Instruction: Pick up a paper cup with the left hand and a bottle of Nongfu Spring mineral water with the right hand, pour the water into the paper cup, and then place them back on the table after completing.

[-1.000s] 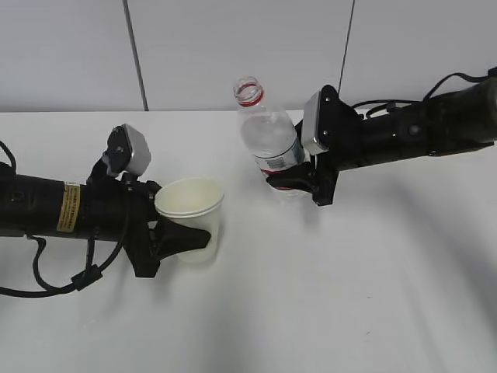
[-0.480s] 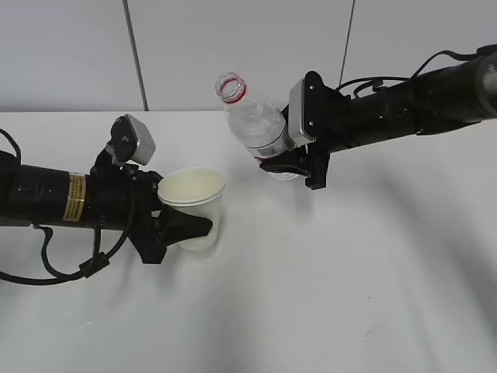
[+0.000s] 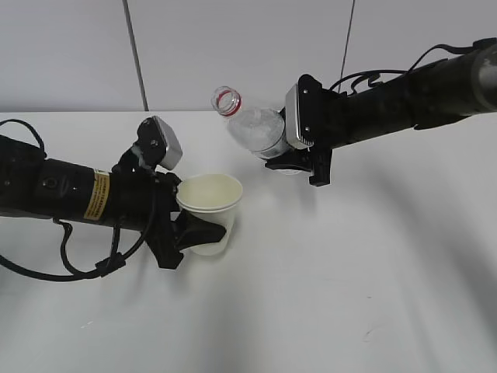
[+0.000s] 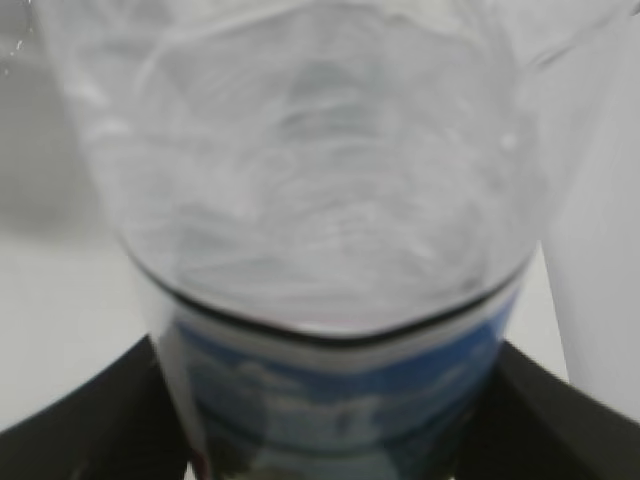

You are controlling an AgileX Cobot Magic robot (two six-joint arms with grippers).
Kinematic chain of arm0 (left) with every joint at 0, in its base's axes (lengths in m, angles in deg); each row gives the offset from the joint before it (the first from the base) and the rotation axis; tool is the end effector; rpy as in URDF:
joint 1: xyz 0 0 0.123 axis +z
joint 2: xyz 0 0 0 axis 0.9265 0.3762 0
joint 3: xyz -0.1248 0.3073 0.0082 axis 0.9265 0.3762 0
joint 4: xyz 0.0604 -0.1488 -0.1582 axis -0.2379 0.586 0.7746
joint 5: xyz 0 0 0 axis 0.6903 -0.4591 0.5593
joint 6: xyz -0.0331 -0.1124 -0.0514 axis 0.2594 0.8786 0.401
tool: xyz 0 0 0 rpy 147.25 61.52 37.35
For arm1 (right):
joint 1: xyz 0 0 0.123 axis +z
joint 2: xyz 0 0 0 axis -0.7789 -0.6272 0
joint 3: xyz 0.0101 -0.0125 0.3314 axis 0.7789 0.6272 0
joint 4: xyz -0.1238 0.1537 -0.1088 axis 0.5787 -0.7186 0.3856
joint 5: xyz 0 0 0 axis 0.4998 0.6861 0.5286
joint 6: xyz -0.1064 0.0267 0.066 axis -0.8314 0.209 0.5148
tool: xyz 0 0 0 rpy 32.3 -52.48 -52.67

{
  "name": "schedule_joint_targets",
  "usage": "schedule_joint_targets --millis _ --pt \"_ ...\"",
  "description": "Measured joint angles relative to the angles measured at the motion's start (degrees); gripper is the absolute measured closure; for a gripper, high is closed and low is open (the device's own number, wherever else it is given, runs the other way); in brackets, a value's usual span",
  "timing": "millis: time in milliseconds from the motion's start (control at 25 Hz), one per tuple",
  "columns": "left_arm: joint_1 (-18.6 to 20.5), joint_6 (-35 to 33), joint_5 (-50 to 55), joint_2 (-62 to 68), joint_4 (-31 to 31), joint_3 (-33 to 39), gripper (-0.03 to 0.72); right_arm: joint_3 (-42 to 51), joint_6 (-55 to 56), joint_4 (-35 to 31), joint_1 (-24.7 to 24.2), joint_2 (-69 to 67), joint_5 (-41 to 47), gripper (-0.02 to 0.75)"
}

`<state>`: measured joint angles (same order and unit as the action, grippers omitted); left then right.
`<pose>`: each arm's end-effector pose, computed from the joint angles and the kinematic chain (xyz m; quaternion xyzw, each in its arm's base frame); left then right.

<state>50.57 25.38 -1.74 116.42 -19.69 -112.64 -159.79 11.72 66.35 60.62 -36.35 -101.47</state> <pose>0.3278 -0.1909 0.1774 0.4836 0.7360 -0.2817 0.3809 0.4662 0.1544 0.2061 -0.6851 0.5495 0.0249 0.4775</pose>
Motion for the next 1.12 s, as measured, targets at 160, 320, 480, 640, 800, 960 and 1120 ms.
schedule_joint_targets --millis 160,320,480,640,800,960,1120 --pt "0.0 0.1 -0.8 0.0 1.2 -0.4 0.320 -1.1 -1.2 1.2 0.0 -0.1 1.3 0.258" --pt "0.0 0.2 -4.8 -0.1 3.9 -0.5 0.320 -1.9 -2.7 1.5 0.0 -0.1 2.1 0.258" --pt "0.0 0.1 -5.2 -0.2 5.3 -0.5 0.320 -1.9 -5.6 1.6 0.0 -0.1 2.5 0.258" --pt "0.1 0.0 -5.2 -0.2 5.7 -0.5 0.321 -1.9 -7.3 1.6 0.0 -0.1 4.2 0.258" --pt "0.7 0.0 -5.2 -0.2 5.8 -0.5 0.321 -1.9 -9.6 1.6 0.0 -0.1 4.7 0.258" --pt "0.8 0.0 -5.2 -0.2 5.0 -0.5 0.321 -1.9 -11.6 1.6 0.0 -0.1 5.6 0.258" --pt "0.8 0.0 -5.3 -0.1 3.5 -0.5 0.321 -1.9 -12.2 1.6 0.0 -0.1 6.9 0.258"
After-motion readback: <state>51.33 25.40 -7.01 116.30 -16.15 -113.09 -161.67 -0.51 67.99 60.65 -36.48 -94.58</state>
